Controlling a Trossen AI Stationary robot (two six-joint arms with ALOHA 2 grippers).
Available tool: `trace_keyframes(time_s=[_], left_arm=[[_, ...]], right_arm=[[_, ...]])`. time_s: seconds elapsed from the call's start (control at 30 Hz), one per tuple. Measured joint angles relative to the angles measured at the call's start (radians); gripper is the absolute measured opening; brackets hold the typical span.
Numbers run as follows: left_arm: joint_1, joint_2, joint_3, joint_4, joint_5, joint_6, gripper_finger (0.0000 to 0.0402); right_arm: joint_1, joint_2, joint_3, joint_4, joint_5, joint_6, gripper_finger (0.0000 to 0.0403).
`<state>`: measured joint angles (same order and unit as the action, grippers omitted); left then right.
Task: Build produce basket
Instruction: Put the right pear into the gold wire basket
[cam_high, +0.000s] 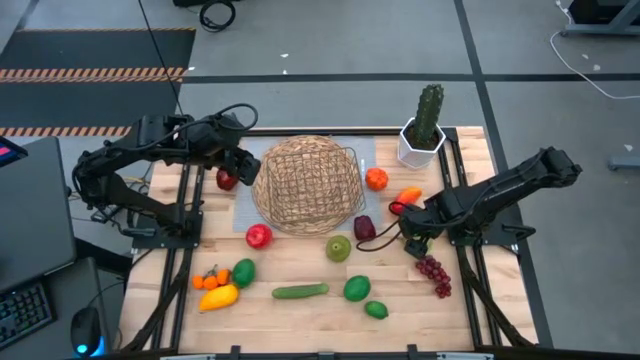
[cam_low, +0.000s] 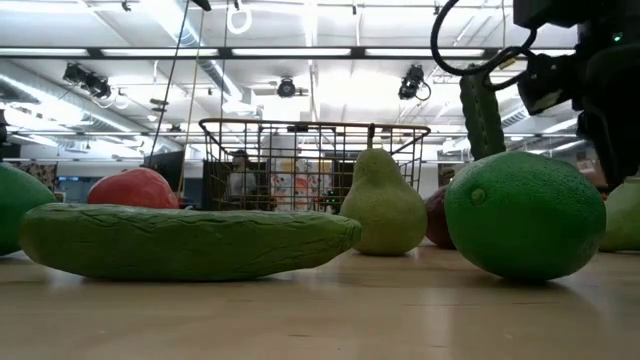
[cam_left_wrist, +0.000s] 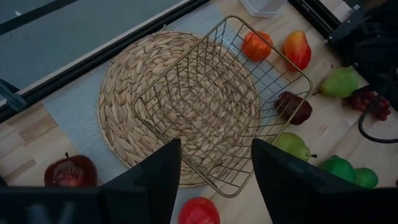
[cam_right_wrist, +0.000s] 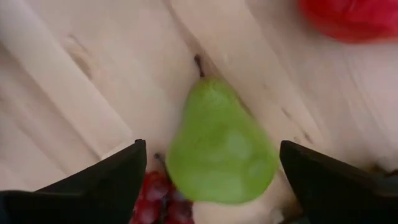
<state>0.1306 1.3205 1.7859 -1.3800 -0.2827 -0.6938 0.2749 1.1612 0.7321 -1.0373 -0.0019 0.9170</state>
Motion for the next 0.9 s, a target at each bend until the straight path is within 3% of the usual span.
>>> trace_keyframes(time_s=[0.2, 0.6, 0.9], left_arm=[[0.0, 0.0, 0.0, 0.0, 0.019, -0.001, 0.0203], [0.0, 0.0, 0.0, 0.0, 0.047, -0.013, 0.0199], [0.0, 0.0, 0.0, 0.0, 0.046, -0.028, 0.0199]], right_arm=[[0.0, 0.0, -0.075, 0.115, 0.007, 0.005, 0.0398], [0.0, 0.004, -0.174, 0.155, 0.001, 0.004, 0.04], [0.0, 0.004, -0.194, 0.163, 0.001, 0.005, 0.0371]])
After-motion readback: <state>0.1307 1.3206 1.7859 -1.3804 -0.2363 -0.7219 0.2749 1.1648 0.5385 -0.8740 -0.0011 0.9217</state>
